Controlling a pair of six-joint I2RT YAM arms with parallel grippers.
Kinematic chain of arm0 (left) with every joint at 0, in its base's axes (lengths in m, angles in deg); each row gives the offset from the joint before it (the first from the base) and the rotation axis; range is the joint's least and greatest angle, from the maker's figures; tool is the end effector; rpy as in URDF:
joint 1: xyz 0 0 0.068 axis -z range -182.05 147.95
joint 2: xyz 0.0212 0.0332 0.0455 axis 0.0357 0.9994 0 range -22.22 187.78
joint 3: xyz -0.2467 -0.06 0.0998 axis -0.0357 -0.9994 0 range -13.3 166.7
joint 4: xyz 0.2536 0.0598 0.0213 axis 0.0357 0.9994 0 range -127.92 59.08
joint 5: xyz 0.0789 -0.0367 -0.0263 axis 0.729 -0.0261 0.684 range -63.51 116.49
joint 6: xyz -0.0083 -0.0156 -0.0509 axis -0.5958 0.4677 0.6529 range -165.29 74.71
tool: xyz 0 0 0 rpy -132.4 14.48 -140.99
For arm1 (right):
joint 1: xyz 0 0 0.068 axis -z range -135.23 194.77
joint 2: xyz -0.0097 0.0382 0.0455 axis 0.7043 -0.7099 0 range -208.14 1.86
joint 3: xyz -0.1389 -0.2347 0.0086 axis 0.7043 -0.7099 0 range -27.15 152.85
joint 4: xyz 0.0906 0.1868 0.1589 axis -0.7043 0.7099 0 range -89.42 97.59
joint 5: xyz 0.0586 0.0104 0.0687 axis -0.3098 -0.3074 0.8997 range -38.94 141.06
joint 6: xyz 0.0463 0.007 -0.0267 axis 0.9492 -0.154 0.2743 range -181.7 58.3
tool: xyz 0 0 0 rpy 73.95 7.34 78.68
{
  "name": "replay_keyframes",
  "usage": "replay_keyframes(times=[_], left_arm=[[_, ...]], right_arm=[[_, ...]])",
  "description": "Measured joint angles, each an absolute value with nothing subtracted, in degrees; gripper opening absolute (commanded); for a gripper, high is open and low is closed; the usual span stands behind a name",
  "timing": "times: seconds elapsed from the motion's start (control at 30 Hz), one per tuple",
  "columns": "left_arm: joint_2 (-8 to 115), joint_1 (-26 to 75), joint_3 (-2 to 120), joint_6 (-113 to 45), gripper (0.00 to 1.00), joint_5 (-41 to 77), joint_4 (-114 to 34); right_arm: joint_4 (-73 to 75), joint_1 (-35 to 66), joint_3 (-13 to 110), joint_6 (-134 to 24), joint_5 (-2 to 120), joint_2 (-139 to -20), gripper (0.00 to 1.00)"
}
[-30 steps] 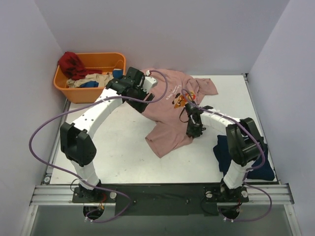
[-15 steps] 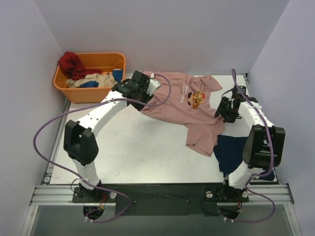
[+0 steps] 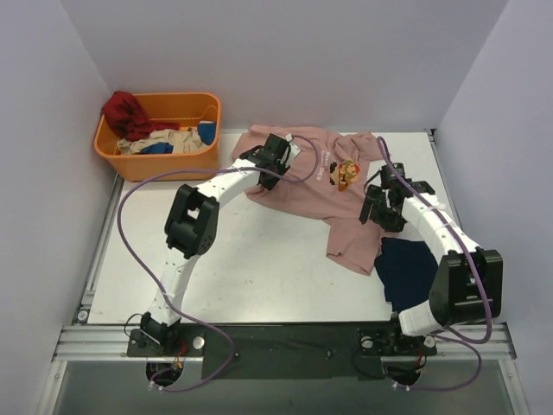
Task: Fold and stack the t-shirts
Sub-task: Flatten out the tshirt
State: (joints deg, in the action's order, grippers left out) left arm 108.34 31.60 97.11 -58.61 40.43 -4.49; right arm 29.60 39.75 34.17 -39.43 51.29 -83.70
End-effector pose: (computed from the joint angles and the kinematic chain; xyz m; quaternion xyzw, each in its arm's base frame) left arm 0.4267 -0.2735 0.1987 0.3410 0.8799 0.0587 0.3256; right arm 0.3119 0.0276 0.2431 0.1416 0.9384 0.0761 0.3059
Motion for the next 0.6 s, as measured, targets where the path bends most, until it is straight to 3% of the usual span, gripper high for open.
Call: replay_keyframes(times=[0.27,0.33,0.4,0.6], left_arm=[[114.64,30.68,104.04,-56.29,0.31,41.7,-5.48],[114.68,30.57,104.19,-56.03,0.2,41.67,-5.59],[114.68,30.4,104.19,-55.94,0.0,41.72,-5.61],[114.74,29.52,103.47,-55.73,0.0,41.74,-6.37]], right_arm=[[30.82,36.41,23.53,-35.35,51.1,-79.51,0.62],[30.69,36.41,22.04,-34.69,51.1,-80.27,0.62],[30.06,36.41,20.95,-34.3,51.82,-81.34,0.61],[27.0,34.88,20.14,-32.7,54.53,-84.45,0.59]])
